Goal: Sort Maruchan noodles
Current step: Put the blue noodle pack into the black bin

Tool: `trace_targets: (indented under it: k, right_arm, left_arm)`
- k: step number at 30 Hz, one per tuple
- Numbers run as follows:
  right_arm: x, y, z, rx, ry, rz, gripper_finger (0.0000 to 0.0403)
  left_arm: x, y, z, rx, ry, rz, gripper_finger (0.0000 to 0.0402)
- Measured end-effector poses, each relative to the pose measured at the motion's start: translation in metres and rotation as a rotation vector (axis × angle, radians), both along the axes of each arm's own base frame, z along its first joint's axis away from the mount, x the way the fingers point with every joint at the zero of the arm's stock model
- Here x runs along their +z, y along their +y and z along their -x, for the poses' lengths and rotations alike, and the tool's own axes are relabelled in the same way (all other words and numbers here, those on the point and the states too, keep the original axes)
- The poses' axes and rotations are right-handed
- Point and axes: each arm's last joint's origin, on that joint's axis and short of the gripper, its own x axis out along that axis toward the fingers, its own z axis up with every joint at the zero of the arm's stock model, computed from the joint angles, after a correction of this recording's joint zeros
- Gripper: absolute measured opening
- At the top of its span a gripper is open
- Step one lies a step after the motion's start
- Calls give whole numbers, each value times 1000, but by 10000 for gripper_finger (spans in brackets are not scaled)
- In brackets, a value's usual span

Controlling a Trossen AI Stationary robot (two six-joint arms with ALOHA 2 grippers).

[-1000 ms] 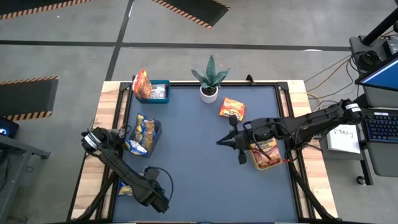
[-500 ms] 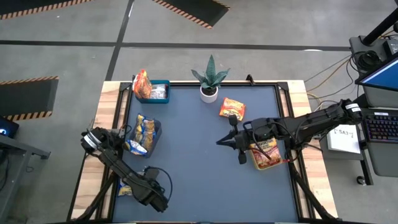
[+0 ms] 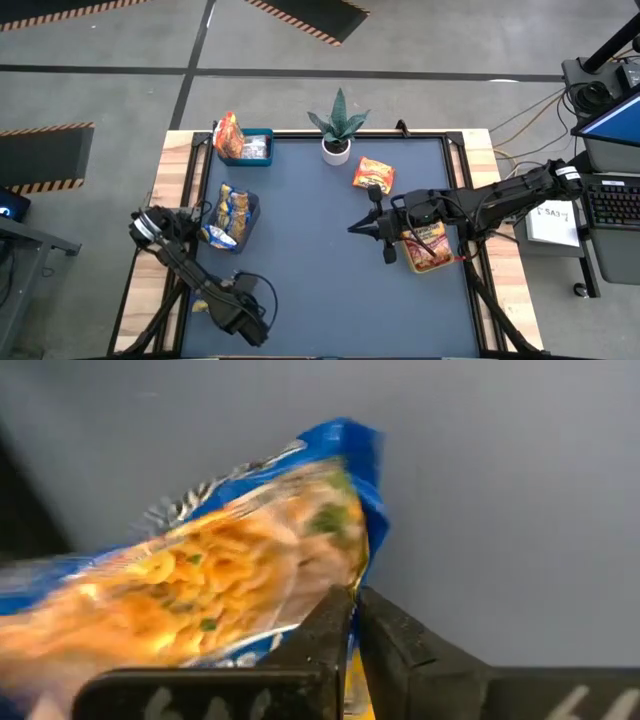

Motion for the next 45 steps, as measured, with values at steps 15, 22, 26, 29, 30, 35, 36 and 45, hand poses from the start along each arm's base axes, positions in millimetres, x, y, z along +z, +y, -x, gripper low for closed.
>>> trace_targets:
  k: [15,22,26,29,30,35,36,45]
  right_arm:
    - [0,0,0,0,0,0,9]
    - [0,0,0,0,0,-1,9]
    - [0,0,0,0,0,-1,9]
    - [0,0,0,-2,1,-7,9]
    - [0,0,0,-2,1,-8,9]
    - [0,0,0,-2,1,-9,9]
    - [0,0,0,-2,1,-8,9]
    - [0,0,0,-2,0,-8,9]
  left_arm:
    - [45,-22,-38,-654,-345,-92,0]
    - [52,-24,-36,-801,-268,-8,0]
    - [47,-29,-11,-780,-122,15,0]
    - [38,-25,3,-713,-95,-107,0]
    - [34,-24,6,-694,-99,-132,0]
    - [10,-19,10,-663,-126,-144,0]
    - [6,-18,10,-662,-135,-139,0]
    - [8,-7,-11,-725,-317,-363,0]
